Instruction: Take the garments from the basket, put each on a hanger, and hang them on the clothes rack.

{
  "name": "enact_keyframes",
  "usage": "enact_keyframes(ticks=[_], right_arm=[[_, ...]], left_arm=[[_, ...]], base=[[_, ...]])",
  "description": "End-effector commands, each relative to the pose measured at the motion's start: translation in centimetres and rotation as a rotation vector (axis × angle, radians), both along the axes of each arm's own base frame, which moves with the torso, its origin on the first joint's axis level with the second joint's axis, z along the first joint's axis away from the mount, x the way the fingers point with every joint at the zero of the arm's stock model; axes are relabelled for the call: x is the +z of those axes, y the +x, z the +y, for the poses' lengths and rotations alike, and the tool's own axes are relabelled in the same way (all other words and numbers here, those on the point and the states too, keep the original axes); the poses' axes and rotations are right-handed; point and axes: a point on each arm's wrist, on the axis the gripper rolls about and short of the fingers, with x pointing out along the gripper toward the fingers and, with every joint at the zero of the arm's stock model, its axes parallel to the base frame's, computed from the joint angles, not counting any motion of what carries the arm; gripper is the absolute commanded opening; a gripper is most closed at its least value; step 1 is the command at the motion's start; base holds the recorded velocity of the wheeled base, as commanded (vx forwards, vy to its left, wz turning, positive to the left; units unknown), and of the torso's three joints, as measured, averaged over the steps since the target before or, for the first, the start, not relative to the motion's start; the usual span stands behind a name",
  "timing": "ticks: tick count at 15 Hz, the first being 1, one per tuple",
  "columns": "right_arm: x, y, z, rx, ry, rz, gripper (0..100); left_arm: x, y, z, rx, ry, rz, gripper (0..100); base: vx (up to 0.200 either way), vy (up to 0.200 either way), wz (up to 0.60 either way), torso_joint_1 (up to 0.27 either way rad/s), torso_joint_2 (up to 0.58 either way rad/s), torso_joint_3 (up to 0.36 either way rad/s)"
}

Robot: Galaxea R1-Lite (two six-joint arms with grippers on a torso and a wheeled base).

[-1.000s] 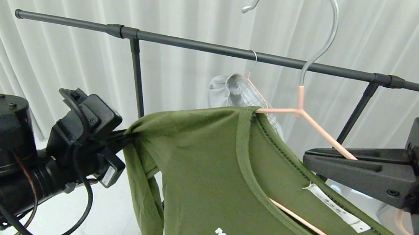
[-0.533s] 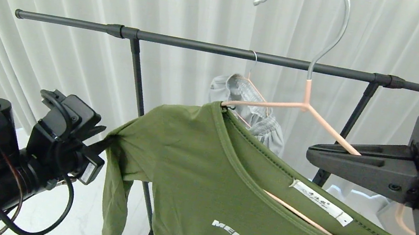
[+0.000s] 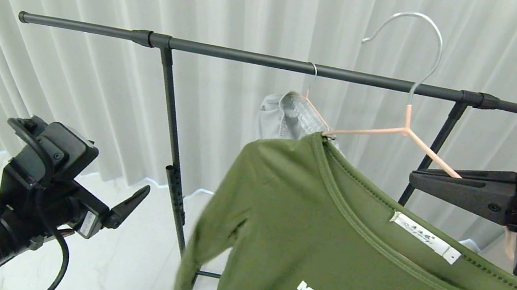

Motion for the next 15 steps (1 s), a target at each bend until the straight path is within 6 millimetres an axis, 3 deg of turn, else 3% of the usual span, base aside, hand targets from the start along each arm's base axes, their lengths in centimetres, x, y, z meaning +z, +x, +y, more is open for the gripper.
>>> enact_keyframes(ticks=[1, 8, 15], right_arm=[[-0.4, -0.1, -1.9, -0.077, -0.007, 0.007, 0], [-2.2, -2.5, -8.0, -0.345, -0.040, 0.049, 0], [-2.6, -2.0, -9.9, -0.510, -0.044, 0.060, 0]], left_arm=[[0.5, -0.3, 0.1, 0.003, -0.007, -0.026, 100], [1.1, 0.1, 0.2, 0.011, -0.014, -0.048, 100], [1.4, 0.0, 0.3, 0.007, 0.060, -0.095, 100]], base=[[0.000, 0.000, 0.00, 0.000, 0.00, 0.000], [0.000, 0.000, 0.00, 0.000, 0.00, 0.000], [0.000, 0.000, 0.00, 0.000, 0.00, 0.000]])
